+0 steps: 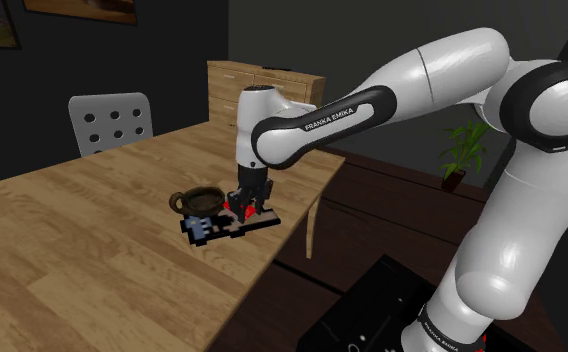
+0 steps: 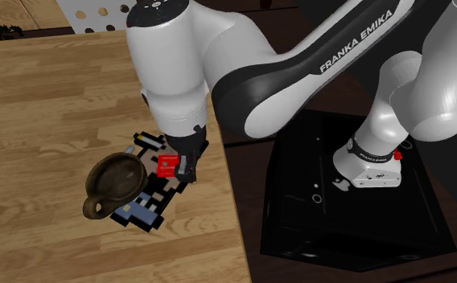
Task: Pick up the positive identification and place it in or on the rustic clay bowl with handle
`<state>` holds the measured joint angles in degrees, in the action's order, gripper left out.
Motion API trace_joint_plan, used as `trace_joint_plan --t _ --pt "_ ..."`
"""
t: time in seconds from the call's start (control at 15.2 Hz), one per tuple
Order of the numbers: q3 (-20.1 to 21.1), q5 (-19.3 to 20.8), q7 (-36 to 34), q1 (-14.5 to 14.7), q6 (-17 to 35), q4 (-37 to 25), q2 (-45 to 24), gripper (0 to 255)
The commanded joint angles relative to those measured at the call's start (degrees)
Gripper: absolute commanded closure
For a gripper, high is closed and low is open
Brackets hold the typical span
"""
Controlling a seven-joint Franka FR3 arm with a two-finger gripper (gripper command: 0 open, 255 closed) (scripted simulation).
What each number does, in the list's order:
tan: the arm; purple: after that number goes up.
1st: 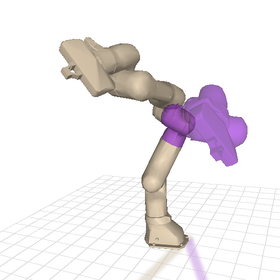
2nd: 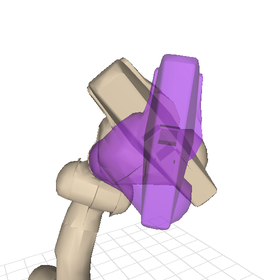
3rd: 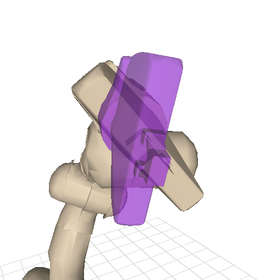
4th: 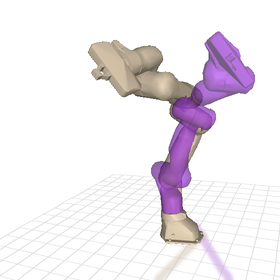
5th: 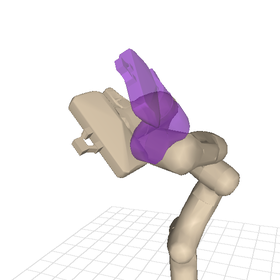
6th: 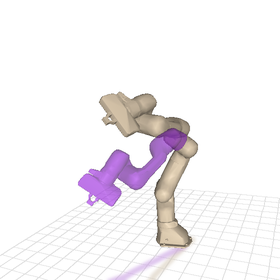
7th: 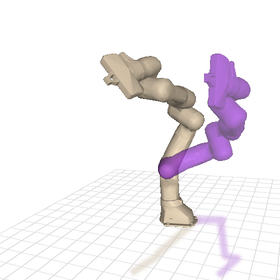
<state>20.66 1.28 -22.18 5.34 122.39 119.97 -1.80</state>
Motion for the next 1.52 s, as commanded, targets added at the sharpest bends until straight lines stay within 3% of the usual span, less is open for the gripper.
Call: trace_joint_plan --t 0.0,0.99,1.45 --pt "0.04 -0.27 0.1 0.02 -1.54 -0.96 0.59 255" --pt "-0.16 -1.53 1.07 -0.16 -12.19 -8.7 3.71 255" --pt "0.19 5.05 -2.36 1.92 -16.6 -29.81 -14.21 255"
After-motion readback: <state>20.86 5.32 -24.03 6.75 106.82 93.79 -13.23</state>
